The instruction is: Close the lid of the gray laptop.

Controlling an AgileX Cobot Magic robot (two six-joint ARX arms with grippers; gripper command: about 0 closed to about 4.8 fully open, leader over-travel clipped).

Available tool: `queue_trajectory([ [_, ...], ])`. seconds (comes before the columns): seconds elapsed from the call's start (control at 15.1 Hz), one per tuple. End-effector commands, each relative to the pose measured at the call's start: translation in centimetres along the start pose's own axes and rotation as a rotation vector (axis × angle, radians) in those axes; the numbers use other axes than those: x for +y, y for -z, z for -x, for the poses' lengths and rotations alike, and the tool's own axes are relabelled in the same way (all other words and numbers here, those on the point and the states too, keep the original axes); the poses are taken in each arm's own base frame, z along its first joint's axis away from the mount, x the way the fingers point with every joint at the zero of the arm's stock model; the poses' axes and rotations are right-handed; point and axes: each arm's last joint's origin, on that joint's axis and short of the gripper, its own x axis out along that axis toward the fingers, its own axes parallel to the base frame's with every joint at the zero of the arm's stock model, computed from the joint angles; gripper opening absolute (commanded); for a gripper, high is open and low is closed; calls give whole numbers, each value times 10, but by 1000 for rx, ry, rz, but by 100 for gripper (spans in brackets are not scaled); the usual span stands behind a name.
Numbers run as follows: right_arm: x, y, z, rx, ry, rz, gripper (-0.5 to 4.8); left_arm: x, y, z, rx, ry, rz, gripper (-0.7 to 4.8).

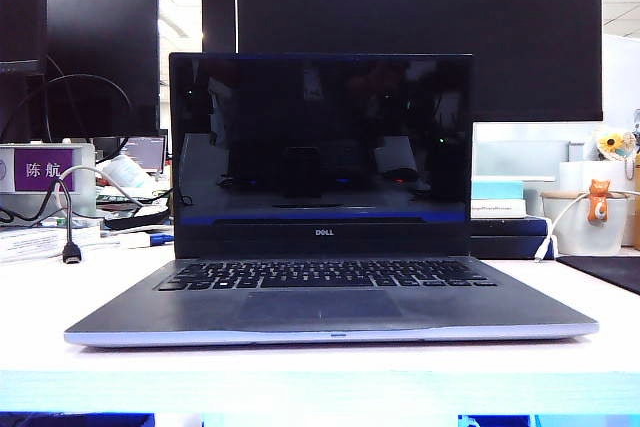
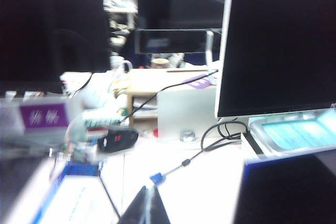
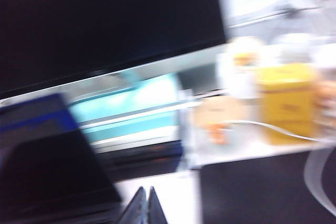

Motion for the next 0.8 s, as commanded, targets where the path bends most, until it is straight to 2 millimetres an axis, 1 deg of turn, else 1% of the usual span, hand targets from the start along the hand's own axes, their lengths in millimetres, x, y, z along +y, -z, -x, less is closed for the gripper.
queue_trajectory([
  [0.07,9,-24,-17,120,-119,53,-5,4,-19,-29,60,119,-78,4],
  [0.2,13,-37,-35,227,-168,89,-5,7,-30,-54,72,234,-97,68],
  [0.4,19,-49,-59,320,-329,82,-5,13,-35,-93,110,364,-90,68],
  [0.53,21,-52,-73,381,-408,56,-5,17,-32,-128,214,457,-38,66],
  [0.66,21,-50,-81,415,-444,38,-5,15,-36,-154,276,507,-56,66],
  [0.73,21,-48,-84,432,-457,31,-5,12,-42,-171,302,534,-60,65],
  [0.8,21,-47,-85,437,-458,29,-5,9,-45,-178,313,548,-56,65],
])
